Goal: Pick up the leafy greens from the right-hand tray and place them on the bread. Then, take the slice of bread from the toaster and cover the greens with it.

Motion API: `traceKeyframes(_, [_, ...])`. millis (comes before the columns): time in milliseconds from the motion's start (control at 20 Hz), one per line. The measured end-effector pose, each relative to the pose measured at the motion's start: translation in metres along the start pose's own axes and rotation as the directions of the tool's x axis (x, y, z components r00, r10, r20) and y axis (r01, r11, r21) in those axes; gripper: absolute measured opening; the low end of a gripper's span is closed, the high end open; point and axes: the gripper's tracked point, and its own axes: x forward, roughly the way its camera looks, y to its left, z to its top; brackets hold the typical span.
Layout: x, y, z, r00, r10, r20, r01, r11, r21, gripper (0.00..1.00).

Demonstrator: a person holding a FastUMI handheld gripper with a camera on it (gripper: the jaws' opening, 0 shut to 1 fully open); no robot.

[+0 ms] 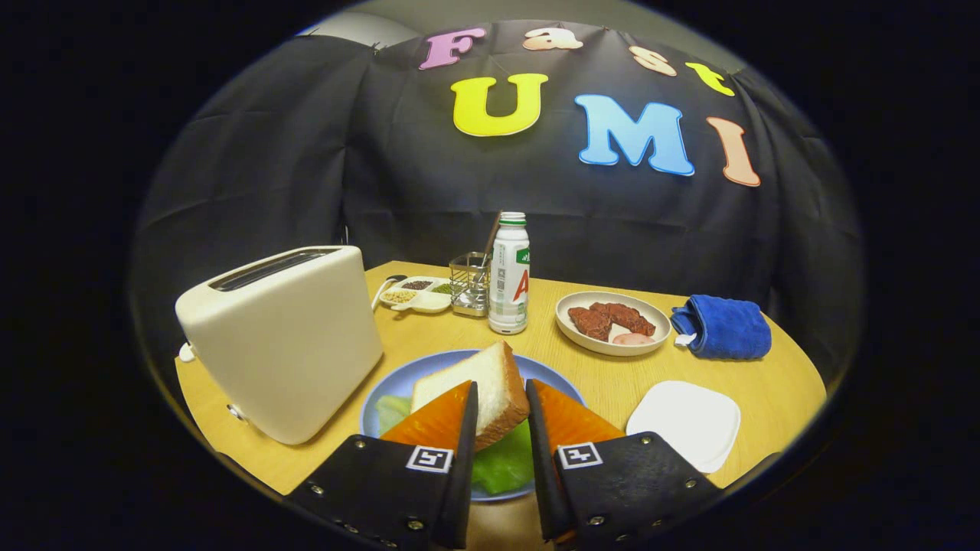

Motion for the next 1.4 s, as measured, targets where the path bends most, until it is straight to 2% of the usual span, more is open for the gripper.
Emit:
traceKeyframes(200, [0.003, -0.006, -0.007, 1.000, 0.010, -0.026, -0.009, 1.000, 0.023, 0.36])
traceKeyframes(300, [0.003, -0.015, -0.011, 0.999, -0.025, -0.046, 0.025, 1.000, -0.015, 0.36])
traceKeyframes(350, [0.004, -0.015, -0.012, 0.998, -0.029, -0.051, 0.027, 0.999, -0.030, 0.44])
traceKeyframes(550, [0.004, -0.016, -0.016, 0.998, -0.019, -0.054, 0.017, 0.999, -0.035, 0.44])
traceKeyframes(1050, [-0.017, -0.051, 0.016, 0.996, -0.033, 0.081, 0.033, 0.999, -0.001, 0.44])
traceKeyframes(1200, [-0.024, -0.088, 0.025, 0.987, -0.099, 0.130, 0.098, 0.995, 0.009, 0.44])
traceKeyframes(1400, [-0.040, -0.133, 0.036, 0.969, -0.149, 0.198, 0.150, 0.989, 0.010, 0.44])
